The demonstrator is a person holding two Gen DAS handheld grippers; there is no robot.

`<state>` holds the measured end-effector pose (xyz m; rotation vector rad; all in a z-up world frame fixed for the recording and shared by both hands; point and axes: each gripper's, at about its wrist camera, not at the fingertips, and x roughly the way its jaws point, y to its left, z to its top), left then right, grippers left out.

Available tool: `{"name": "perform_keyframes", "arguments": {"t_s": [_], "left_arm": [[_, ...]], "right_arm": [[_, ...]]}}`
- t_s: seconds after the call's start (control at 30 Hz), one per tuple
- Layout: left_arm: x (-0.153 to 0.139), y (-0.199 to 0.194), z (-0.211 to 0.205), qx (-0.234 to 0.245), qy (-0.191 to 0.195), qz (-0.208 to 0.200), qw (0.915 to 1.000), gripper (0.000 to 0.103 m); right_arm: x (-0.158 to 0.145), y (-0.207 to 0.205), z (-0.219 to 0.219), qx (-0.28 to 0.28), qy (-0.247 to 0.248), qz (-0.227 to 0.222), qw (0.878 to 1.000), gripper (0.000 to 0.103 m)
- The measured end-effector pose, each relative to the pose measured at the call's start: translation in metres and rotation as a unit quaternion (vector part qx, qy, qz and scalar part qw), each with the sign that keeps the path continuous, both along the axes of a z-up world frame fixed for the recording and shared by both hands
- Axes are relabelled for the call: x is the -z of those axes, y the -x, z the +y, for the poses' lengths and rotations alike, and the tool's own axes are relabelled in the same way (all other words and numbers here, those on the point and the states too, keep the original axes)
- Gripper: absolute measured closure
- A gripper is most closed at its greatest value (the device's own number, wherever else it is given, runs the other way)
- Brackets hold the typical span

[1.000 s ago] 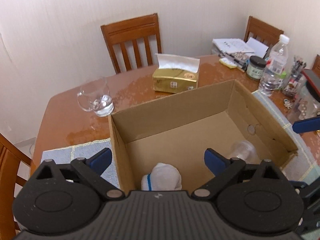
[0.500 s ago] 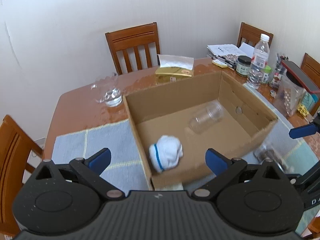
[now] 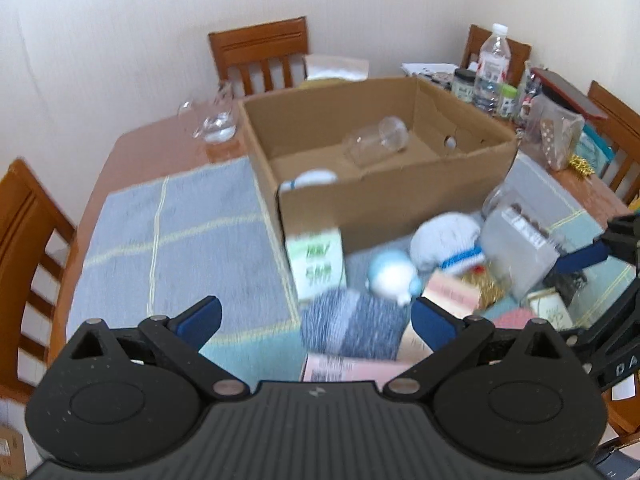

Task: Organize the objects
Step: 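Grasp the pink box with the left tool while the right tool grasps the pink sock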

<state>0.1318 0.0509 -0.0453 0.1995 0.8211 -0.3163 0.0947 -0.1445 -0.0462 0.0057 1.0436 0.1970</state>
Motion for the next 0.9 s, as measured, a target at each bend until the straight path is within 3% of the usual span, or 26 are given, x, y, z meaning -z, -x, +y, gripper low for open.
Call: {"name": "perform_keyframes", "arguments": {"t_s": [0.23,0.57,0.9], "left_arm": [[0.017,0.018,0.011,-0.024,-0.005,0.023,0.9994,0.002],[0.027,0.029,0.018,-0.019,-0.008,0.039,0.999,0.002],[0.037,0.032,0.03,0.007,0.009,0.055,0.9984,0.002]], "right_arm": [[0.033,0.011,0.02,-0.03,-0.007,0.025,0.999,0.0],[0.053,-0.017,0.03,-0.068,0.001,0.033,0.997,0.0],[0.058,-0.012,0.027,-0.031,0.004,0.072,0.997,0.0]]}}
